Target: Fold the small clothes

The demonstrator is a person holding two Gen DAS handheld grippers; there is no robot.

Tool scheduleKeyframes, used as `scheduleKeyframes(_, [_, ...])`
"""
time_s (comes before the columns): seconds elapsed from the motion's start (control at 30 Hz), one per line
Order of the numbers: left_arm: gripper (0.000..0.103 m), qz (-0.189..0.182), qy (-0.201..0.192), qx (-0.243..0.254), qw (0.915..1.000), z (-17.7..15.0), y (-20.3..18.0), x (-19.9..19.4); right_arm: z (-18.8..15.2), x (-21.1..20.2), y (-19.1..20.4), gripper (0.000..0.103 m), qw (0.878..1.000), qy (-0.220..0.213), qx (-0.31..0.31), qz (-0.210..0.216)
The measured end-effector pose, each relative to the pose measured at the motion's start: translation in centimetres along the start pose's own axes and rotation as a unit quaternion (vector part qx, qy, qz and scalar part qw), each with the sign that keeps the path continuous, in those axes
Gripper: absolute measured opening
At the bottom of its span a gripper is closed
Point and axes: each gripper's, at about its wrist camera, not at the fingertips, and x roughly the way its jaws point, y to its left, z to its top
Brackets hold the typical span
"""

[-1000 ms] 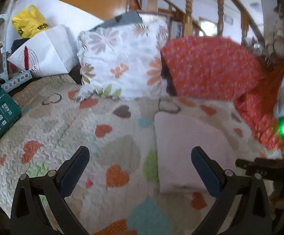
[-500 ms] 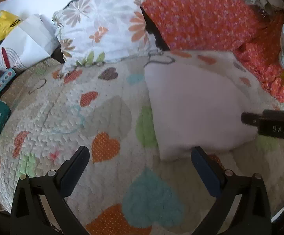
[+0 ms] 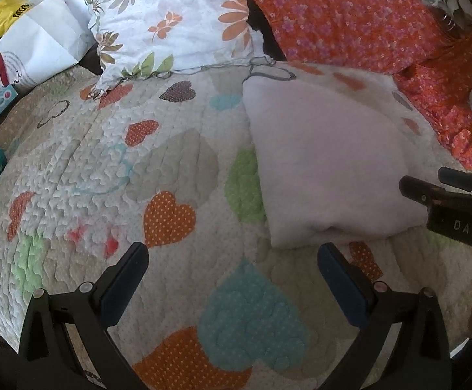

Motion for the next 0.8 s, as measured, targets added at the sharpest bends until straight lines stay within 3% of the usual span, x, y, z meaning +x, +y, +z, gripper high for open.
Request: scheduleKeyframes(0.8, [0.103,-0.003,0.022,-0.006,0.9997,-0.2,0.7,1.0,-0.5,-0.1,0.9,0.085,0.999,-0.006,-0.034,-0.017])
